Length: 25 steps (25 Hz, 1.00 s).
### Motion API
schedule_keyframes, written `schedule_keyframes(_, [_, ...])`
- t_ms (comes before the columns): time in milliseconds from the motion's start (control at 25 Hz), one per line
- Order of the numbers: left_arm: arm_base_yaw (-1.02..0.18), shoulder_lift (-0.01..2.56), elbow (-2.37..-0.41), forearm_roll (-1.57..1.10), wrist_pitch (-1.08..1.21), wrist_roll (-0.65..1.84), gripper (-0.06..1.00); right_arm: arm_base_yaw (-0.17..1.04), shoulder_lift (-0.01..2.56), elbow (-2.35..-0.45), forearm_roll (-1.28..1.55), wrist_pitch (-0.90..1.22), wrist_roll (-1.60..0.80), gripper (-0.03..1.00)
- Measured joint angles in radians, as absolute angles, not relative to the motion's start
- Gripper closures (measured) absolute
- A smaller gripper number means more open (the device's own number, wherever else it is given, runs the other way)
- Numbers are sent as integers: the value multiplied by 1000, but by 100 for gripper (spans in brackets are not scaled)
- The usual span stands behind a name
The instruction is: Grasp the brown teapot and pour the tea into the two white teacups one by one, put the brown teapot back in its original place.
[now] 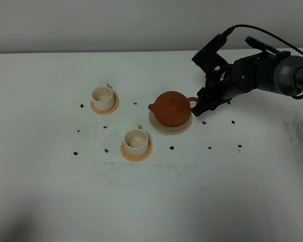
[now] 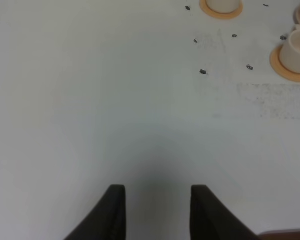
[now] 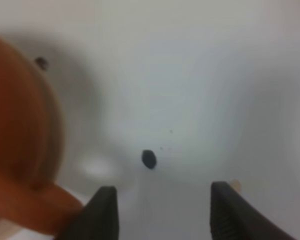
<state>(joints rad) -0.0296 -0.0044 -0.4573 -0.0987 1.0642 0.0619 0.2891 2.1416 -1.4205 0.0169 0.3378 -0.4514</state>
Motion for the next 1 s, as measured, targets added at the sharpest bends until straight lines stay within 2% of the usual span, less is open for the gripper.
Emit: schedule_keyframes(1000, [-30,-4,-457,-99,1064,61,65,314,2112,-1421,15,399,-609,60])
